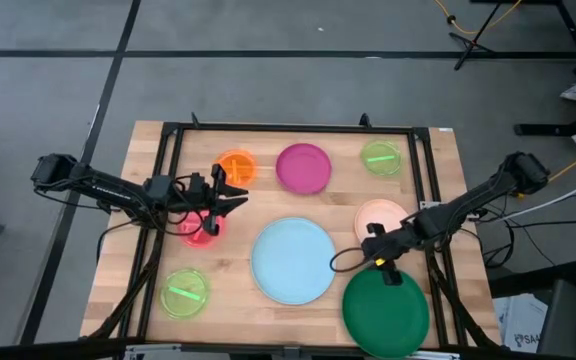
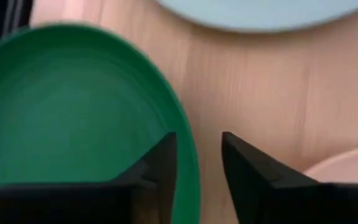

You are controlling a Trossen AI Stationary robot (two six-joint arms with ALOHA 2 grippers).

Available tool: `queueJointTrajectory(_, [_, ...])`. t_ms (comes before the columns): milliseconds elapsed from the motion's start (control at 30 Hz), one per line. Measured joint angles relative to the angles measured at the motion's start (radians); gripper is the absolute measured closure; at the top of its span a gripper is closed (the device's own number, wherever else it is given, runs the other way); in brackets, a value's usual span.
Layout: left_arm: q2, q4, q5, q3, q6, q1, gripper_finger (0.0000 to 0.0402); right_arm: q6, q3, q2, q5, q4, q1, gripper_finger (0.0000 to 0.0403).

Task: Stack plastic plates
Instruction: Stack the dark green plate on top of the blue plate

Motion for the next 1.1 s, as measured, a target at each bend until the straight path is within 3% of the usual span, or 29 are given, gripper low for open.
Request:
queueJointTrajectory(200, [0.000,0.000,0.007,0.000,-0.002,0.000,0.0319,0.020,0.000,0.032,-0.017,-0.050,0.000,0.0241])
queueJointTrajectory(567, [0.000,0.000,0.006,0.000,0.000,0.000,0.0319,-0.003,-0.001,0.130,-0.053,-0.034,0.000,0.0256])
queueJointTrajectory(1100, [0.000,0.005,0.002,0.000,0.020,0.000,0.0319,-0.006,-0.001,0.140,-0.075,-0.013,-0.001,0.0397])
